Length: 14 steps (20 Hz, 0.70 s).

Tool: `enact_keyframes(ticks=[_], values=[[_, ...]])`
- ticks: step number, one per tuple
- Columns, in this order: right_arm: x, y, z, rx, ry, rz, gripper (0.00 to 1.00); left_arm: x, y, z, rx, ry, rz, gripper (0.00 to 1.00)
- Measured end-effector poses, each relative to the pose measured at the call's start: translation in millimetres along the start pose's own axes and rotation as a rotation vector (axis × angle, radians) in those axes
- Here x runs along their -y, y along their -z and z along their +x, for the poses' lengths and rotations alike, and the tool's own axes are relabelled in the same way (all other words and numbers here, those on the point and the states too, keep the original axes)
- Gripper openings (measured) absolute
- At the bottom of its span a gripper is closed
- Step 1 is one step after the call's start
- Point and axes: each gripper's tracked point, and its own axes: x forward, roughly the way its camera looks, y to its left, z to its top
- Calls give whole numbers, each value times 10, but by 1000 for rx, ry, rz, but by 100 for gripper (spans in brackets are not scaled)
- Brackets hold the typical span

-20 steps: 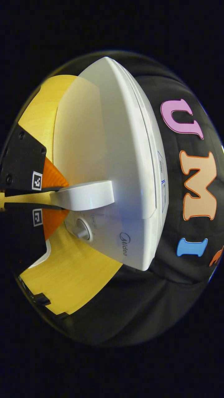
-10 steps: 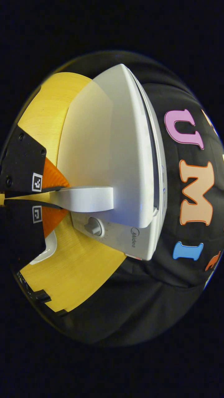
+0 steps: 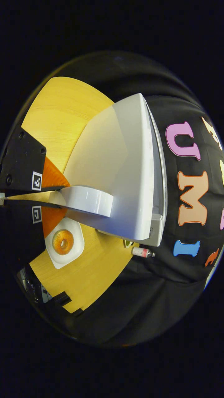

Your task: Open the microwave oven with the left hand, put the food in, and close the microwave oven.

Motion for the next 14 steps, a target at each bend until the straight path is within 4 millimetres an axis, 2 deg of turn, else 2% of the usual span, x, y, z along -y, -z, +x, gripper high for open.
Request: enact_keyframes(ticks=[1, 2, 3, 5, 8, 9, 12, 14], values=[[-21, 10, 22, -4, -16, 4, 93, -30, 22, -38, 1, -11, -6, 8], [-33, 34, 46, -8, -29, 8, 93, -56, 62, -86, -2, -22, -8, 6], [-40, 46, 71, -12, -40, 9, 93, -92, 87, -122, -9, -36, -6, 12], [-55, 80, 132, -21, -63, 4, 93, -164, 145, -187, -26, -70, -19, 10], [-66, 107, 256, -32, -100, -4, 93, -266, 226, -305, -37, -111, -74, 13], [-67, 112, 304, -40, -115, -6, 100, -298, 247, -344, -39, -127, -96, 15], [-122, 109, 483, -55, -162, -14, 100, -422, 259, -445, -36, -187, -135, 19], [-174, 92, 618, -59, -194, -26, 100, -506, 253, -525, -27, -219, -152, 26]])
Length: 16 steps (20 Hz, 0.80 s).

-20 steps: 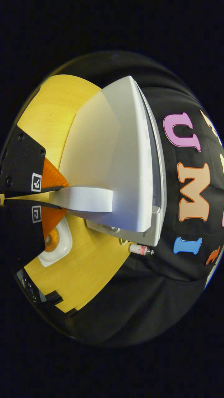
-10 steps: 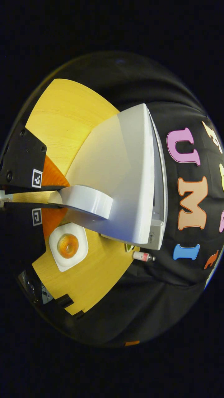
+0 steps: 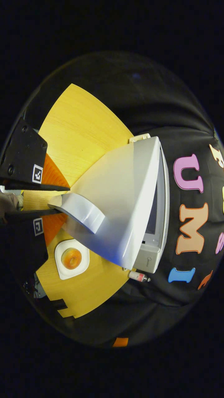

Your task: Open the microwave oven with the left hand, put the food in, and close the microwave oven.

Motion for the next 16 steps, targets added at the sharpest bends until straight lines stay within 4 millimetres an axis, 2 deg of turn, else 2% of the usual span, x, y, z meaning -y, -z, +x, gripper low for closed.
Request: enact_keyframes(ticks=[1, 2, 3, 4, 5, 6, 7, 9, 11, 13, 14, 15, 16], values=[[-15, -6, 70, -5, -14, -6, 100, -35, -13, -15, 6, -11, -8, 35], [-39, 11, 141, -12, -30, -10, 100, -76, -29, -46, 13, -23, -18, 36], [-72, 26, 213, -20, -47, -12, 100, -116, -35, -74, 18, -34, -28, 46], [-111, 59, 284, -31, -65, -14, 100, -178, -50, -107, 25, -50, -40, 50], [-151, 96, 356, -46, -82, -18, 100, -251, -43, -128, 29, -75, -51, 59], [-194, 162, 437, -66, -96, -21, 100, -305, -46, -153, 33, -93, -69, 64], [-240, 226, 520, -88, -112, -22, 100, -355, -36, -181, 34, -115, -89, 73], [-339, 376, 656, -146, -141, -22, 100, -501, 0, -251, 29, -171, -121, 80], [-460, 512, 778, -200, -174, -15, 100, -611, 20, -345, 26, -212, -148, 93], [-574, 676, 871, -255, -211, -20, 100, -721, 74, -447, 19, -247, -176, 93], [-640, 770, 915, -285, -229, -31, 93, -786, 98, -493, 18, -262, -194, 93], [-688, 844, 961, -309, -244, -41, 93, -836, 129, -547, 16, -271, -219, 93], [-738, 929, 990, -333, -257, -51, 100, -888, 156, -590, 13, -276, -250, 93]])
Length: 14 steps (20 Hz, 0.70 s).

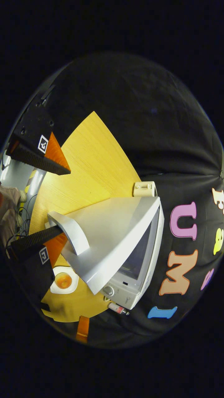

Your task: Open the microwave oven with the left hand, put the food in, and close the microwave oven.

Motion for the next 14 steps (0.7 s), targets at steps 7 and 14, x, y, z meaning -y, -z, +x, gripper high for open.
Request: enact_keyframes(ticks=[7, 14], values=[[-219, 362, 469, -148, -57, -76, 100, -345, 64, -139, -13, -50, -115, 93], [-209, 834, 768, -323, -40, -117, 94, -829, 45, -200, -22, -128, -100, 92]])
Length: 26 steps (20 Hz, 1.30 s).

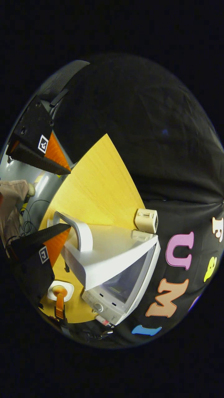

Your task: Open the microwave oven with the left hand, put the food in, and close the microwave oven.

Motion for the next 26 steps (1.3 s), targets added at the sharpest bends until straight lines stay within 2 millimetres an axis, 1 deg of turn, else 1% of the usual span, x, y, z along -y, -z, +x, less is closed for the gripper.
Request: enact_keyframes(ticks=[3, 5, 6, 7, 8, 9, 10, 11, 12, 13, 14, 15, 17, 19, 23, 25, 26], values=[[-62, 23, 101, -23, 13, 14, 94, -242, -63, 53, -2, -19, -31, 90], [-116, 27, 147, -33, 22, 36, 94, -431, -155, 56, 1, -29, -48, 90], [-142, 34, 177, -40, 26, 46, 94, -516, -241, 61, 18, -34, -53, 90], [-141, 31, 206, -46, 41, 54, 100, -621, -342, 74, 37, -44, -55, 89], [-139, 39, 237, -57, 56, 61, 94, -738, -440, 82, 50, -54, -59, 89], [-134, 36, 270, -67, 69, 71, 94, -841, -543, 96, 70, -62, -66, 89], [-130, 55, 289, -79, 83, 83, 100, -946, -670, 108, 92, -67, -76, 89], [-124, 68, 315, -93, 95, 93, 100, -1037, -801, 143, 117, -72, -86, 89], [-119, 82, 333, -109, 106, 104, 94, -1106, -925, 167, 142, -75, -97, 89], [-112, 100, 339, -125, 119, 115, 94, -1163, -1029, 181, 165, -80, -101, 89], [-89, 104, 371, -123, 138, 118, 100, -1214, -1124, 206, 186, -86, -98, 89], [-78, 90, 365, -120, 154, 122, 99, -1244, -1222, 239, 211, -83, -92, 89], [-88, 106, 343, -126, 179, 141, 83, -1256, -1416, 295, 244, -75, -72, 90], [-100, 108, 315, -121, 208, 158, 80, -1209, -1511, 395, 260, -54, -45, 90], [-313, 76, 218, -102, 216, 174, 80, -1061, -1556, 592, 252, 17, -49, 90], [-498, 46, 180, -92, 202, 193, 80, -1022, -1575, 677, 250, 52, -75, 90], [-628, 24, 136, -84, 186, 208, 80, -1010, -1588, 718, 247, 68, -81, 90]])
